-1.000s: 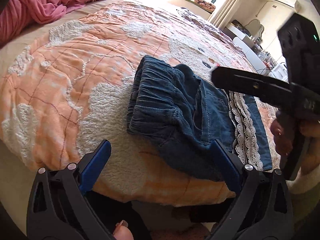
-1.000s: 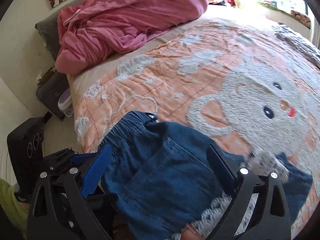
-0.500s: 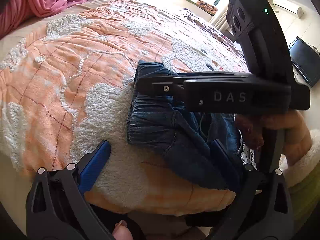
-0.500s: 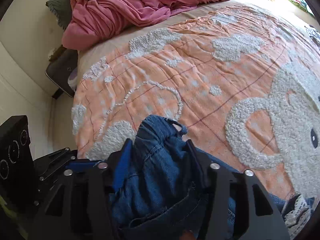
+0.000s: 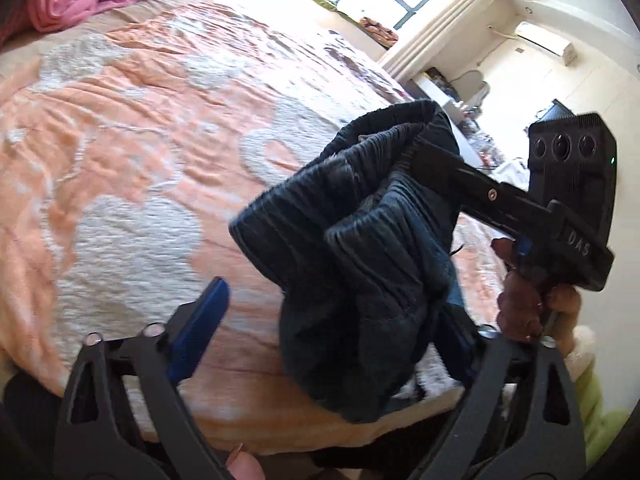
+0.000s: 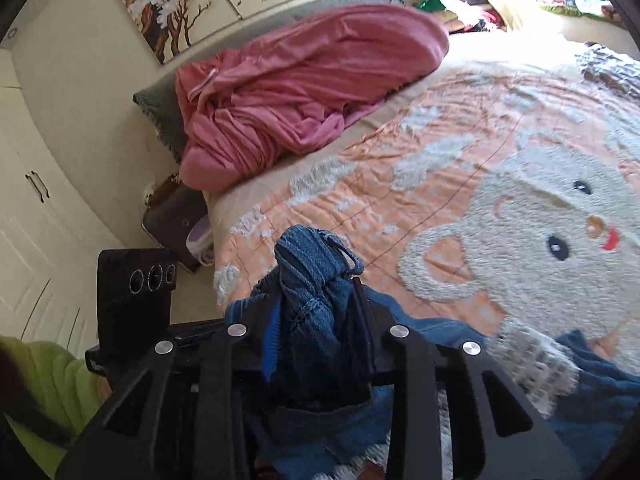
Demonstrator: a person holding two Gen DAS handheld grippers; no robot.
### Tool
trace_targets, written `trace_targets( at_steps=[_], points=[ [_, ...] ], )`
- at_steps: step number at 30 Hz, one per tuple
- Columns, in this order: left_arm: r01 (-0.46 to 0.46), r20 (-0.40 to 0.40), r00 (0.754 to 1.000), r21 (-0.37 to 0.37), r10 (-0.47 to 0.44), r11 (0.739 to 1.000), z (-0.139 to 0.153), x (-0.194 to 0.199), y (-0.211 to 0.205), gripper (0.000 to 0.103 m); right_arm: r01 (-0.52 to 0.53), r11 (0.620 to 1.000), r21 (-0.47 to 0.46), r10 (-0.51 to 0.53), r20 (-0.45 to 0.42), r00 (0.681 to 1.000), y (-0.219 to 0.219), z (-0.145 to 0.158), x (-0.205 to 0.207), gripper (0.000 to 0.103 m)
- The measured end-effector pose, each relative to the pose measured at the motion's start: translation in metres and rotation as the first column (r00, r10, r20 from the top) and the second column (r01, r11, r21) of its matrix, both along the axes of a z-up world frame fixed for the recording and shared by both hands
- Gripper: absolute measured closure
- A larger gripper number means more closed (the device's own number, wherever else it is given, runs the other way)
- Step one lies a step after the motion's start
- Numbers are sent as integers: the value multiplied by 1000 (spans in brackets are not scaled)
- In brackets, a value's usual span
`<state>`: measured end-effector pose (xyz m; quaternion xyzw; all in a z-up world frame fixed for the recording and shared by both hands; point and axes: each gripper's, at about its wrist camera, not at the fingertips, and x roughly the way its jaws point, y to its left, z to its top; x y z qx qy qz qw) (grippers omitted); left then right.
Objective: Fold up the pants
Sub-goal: 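Fold the waistband over the pants with the left gripper and release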
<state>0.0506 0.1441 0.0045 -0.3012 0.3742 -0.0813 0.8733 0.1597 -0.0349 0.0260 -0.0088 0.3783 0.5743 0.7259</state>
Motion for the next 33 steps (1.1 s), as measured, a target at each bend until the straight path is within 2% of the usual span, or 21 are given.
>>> trace_targets(
  at_steps=[4,9,11,14,16,19,23,28,30,33],
  points=[
    [64,32,997,59,-66,996,18,7,-41,40,28,999,29,-29,48,998,-40,7,-1,73],
    [95,43,994,106,-100,990,22,17,-82,42,88,996,24,-90,110,990,-86,4,-2,73],
    [101,45,993,114,-107,988,22,20,-93,42,121,992,29,-123,111,986,-105,-2,-1,69],
    [93,45,994,121,-99,988,18,22,-101,42,184,982,49,-187,53,981,-132,-16,2,56],
    [89,60,993,136,-98,987,18,20,-109,42,236,970,55,-237,12,972,-151,-24,3,40],
    [119,108,984,186,-140,975,22,17,-123,42,311,948,66,-305,-89,948,-179,-39,6,33],
    [229,149,955,181,-257,956,25,7,-149,34,379,925,16,-372,-153,916,-200,-53,5,30],
    [338,64,931,224,-360,914,4,-2,-176,32,404,915,-8,-398,-194,897,-206,-60,0,30],
    [350,60,924,262,-377,899,3,-6,-180,31,399,917,-17,-394,-191,899,-198,-56,-3,28],
    [345,64,926,250,-371,905,5,-9,-175,31,387,922,-38,-386,-189,903,-182,-50,-2,22]
  ],
)
